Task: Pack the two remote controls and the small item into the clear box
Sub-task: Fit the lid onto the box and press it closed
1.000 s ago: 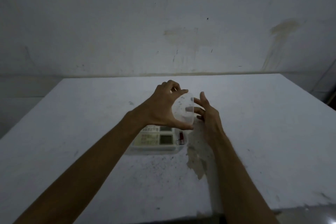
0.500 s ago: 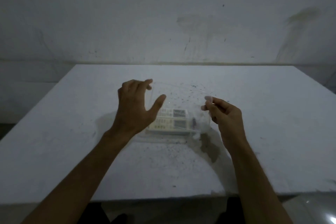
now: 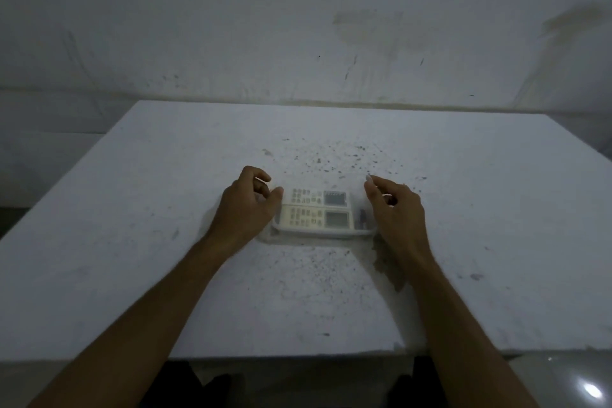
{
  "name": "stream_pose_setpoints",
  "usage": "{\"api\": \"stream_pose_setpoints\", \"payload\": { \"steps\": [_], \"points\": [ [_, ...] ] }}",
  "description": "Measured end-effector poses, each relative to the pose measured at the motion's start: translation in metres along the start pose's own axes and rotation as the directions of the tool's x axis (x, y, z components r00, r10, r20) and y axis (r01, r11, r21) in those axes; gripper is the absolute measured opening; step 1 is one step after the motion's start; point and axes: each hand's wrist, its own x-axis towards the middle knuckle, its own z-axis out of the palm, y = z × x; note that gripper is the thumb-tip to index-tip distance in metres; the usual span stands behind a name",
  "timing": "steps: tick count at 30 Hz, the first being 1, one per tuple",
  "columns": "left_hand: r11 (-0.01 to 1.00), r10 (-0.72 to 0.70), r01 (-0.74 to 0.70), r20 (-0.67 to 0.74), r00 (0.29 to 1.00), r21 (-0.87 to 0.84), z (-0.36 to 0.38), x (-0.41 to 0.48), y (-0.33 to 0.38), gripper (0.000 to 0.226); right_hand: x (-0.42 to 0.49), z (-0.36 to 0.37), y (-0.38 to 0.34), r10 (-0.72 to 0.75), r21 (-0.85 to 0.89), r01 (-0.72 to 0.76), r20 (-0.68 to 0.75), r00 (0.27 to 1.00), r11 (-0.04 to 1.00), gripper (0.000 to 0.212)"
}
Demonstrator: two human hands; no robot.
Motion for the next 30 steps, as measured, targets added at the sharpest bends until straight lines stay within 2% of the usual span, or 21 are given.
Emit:
{"api": "stream_pose_setpoints", "payload": {
  "steps": [3, 5, 7, 8, 10, 11, 14, 16, 19, 20, 24, 30],
  "points": [
    [1.000, -0.024, 0.024, 0.042, 0.999, 0.000, -0.001, 0.002, 0.005, 0.030, 0.000, 0.001, 0.002, 0.016, 0.011, -0.017, 0.018, 1.000, 1.000, 0.045],
    [0.994, 0.013, -0.021, 0.076, 0.997, 0.108, -0.001, 0.008, 0.011, 0.035, 0.000, 0.001, 0.003, 0.029, 0.020, -0.029, 0.017, 0.999, 0.999, 0.044],
    [0.928, 0.192, -0.214, 0.100, 0.976, 0.304, -0.001, 0.015, 0.021, 0.039, -0.001, 0.001, 0.003, 0.032, 0.019, -0.032, 0.004, 0.999, 0.999, 0.041],
    [0.872, 0.323, -0.346, 0.122, 0.938, 0.347, 0.002, 0.017, 0.028, 0.040, -0.001, 0.000, 0.003, 0.031, 0.024, -0.031, 0.000, 1.000, 0.999, 0.040],
    [0.768, 0.506, -0.556, 0.231, 0.831, 0.318, 0.010, 0.023, 0.044, 0.044, -0.002, 0.000, 0.003, 0.031, 0.048, -0.032, 0.008, 0.999, 0.998, 0.037],
    [0.737, 0.528, -0.611, 0.319, 0.787, 0.288, 0.017, 0.025, 0.051, 0.053, -0.002, 0.000, 0.003, 0.034, 0.056, -0.035, 0.013, 0.999, 0.998, 0.037],
    [0.682, 0.418, -0.666, 0.586, 0.694, 0.303, 0.043, 0.028, 0.060, 0.098, -0.002, -0.002, 0.002, 0.044, 0.059, -0.045, 0.020, 0.999, 0.997, 0.037],
    [0.690, 0.330, -0.642, 0.644, 0.690, 0.334, 0.056, 0.029, 0.057, 0.112, 0.005, -0.008, 0.002, 0.094, 0.129, -0.102, 0.072, 0.993, 0.986, 0.034],
    [0.723, 0.320, -0.607, 0.618, 0.718, 0.330, 0.064, 0.033, 0.050, 0.119, 0.021, -0.020, -0.001, 0.237, 0.330, -0.314, 0.254, 0.938, 0.890, 0.022],
    [0.719, 0.335, -0.611, 0.604, 0.723, 0.332, 0.064, 0.032, 0.048, 0.119, 0.024, -0.021, -0.003, 0.247, 0.353, -0.334, 0.270, 0.931, 0.874, 0.018],
    [0.699, 0.382, -0.634, 0.577, 0.722, 0.330, 0.067, 0.033, 0.042, 0.119, 0.028, -0.012, -0.001, 0.235, 0.325, -0.287, 0.189, 0.953, 0.901, 0.017],
    [0.704, 0.381, -0.637, 0.590, 0.712, 0.314, 0.064, 0.033, 0.044, 0.119, 0.036, -0.011, -0.005, 0.312, 0.266, -0.360, 0.205, 0.928, 0.894, 0.018]
  ]
}}
